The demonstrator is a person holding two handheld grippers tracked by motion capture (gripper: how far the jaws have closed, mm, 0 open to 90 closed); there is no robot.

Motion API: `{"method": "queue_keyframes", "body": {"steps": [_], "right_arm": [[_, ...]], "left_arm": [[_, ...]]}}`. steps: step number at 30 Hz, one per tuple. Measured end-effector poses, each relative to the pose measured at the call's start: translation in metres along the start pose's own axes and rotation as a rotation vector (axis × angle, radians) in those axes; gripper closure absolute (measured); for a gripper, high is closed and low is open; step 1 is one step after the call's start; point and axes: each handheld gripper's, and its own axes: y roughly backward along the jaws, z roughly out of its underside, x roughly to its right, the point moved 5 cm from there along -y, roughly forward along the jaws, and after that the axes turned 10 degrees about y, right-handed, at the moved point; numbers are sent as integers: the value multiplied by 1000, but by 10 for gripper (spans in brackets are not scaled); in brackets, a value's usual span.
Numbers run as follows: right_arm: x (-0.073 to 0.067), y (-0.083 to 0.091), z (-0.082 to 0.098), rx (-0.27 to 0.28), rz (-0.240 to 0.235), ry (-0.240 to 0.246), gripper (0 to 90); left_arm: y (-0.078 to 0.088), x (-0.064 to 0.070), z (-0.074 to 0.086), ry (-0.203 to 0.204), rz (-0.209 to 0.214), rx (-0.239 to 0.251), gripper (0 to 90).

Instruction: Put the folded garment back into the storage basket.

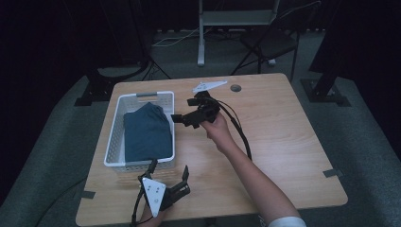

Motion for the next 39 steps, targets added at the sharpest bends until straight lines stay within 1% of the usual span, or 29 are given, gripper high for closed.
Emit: {"method": "queue_keyframes", "body": {"steps": [4,6,10,15,18,20,24,28,34,35,37,39], "right_arm": [[1,11,3,7,22,7,9],[2,17,7,5,52,12,9],[5,24,12,7,55,-1,9],[6,34,20,-3,83,-5,9],[5,40,23,-10,95,-11,9],[3,44,25,-7,91,-10,9],[0,52,29,-15,103,-2,9],[-2,62,30,2,113,-2,9],[-5,75,35,8,134,2,9],[-6,77,36,9,131,3,9],[-6,82,38,12,154,1,9],[-6,87,41,14,152,-2,9]], "left_arm": [[0,0,0,0,0,0,42],[0,0,0,0,0,0,43],[0,0,0,-1,-3,-1,42],[0,0,0,-1,-3,-1,42],[0,0,0,-1,-3,-1,43],[0,0,0,1,-5,1,42],[0,0,0,1,-4,1,42],[0,0,0,1,-6,1,43],[0,0,0,1,-8,0,42],[0,0,0,1,-7,1,42],[0,0,0,1,-7,0,42],[0,0,0,1,-7,0,43]]}}
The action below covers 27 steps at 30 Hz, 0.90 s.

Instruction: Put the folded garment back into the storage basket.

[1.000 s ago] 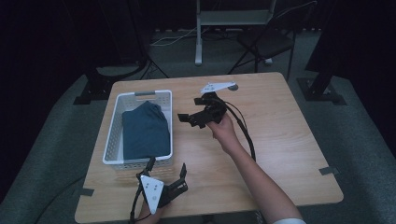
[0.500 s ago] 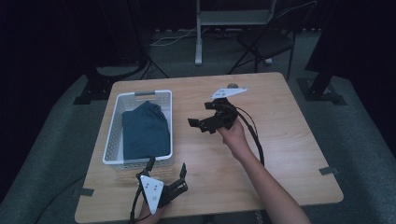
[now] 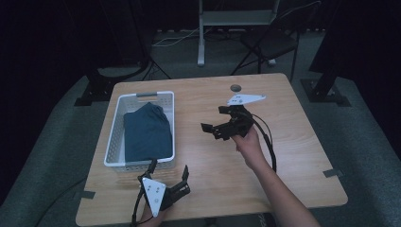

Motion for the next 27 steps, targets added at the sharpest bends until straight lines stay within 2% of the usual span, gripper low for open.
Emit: {"method": "queue_keyframes", "body": {"steps": [5,6,20,27], "right_arm": [[3,12,6,-5,26,-12,9],[2,15,6,-8,17,-17,8],[6,53,14,-32,95,6,8],[9,75,29,-24,136,-15,9]], "left_arm": [[0,0,0,0,0,-1,42],[0,0,0,1,0,0,42],[0,0,0,-1,-1,-1,42],[0,0,0,-3,-1,-3,43]]}}
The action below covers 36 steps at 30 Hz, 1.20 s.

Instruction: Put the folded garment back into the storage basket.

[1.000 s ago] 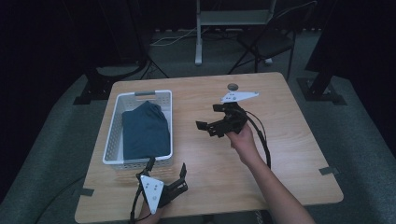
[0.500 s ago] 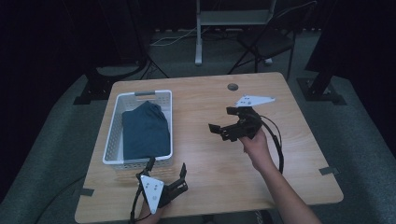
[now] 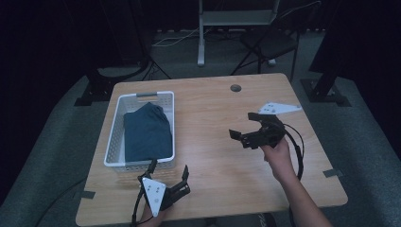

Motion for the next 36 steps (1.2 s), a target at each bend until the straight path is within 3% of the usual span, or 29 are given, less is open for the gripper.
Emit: {"method": "queue_keyframes", "body": {"steps": [14,30,36], "right_arm": [[3,37,22,8,60,-21,9],[2,59,61,27,114,-95,9],[1,63,80,34,107,-126,8]], "left_arm": [[0,0,0,1,-3,0,43],[0,0,0,1,-4,0,42],[0,0,0,1,-4,-2,42]]}}
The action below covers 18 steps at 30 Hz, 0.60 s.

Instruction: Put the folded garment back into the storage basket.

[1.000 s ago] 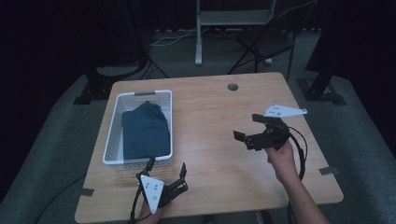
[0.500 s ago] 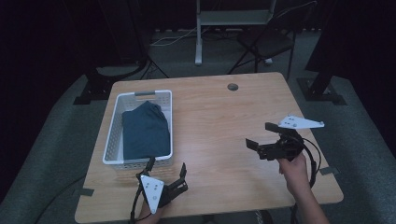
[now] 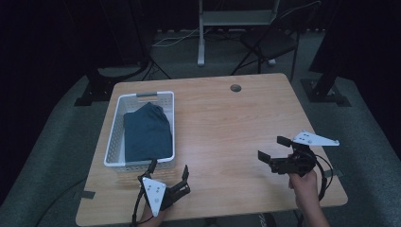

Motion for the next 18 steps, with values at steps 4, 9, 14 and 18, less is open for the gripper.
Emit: {"method": "queue_keyframes", "body": {"steps": [4,9,14,18], "right_arm": [[1,-3,16,-1,-9,-24,8],[5,-8,33,-7,0,-29,8],[6,-11,47,-4,-4,-40,8],[6,-11,57,-9,15,-21,8]], "left_arm": [[0,0,0,0,-1,-1,42],[0,0,0,0,-1,-1,42],[0,0,0,0,-1,-2,42],[0,0,0,0,-1,-1,42]]}}
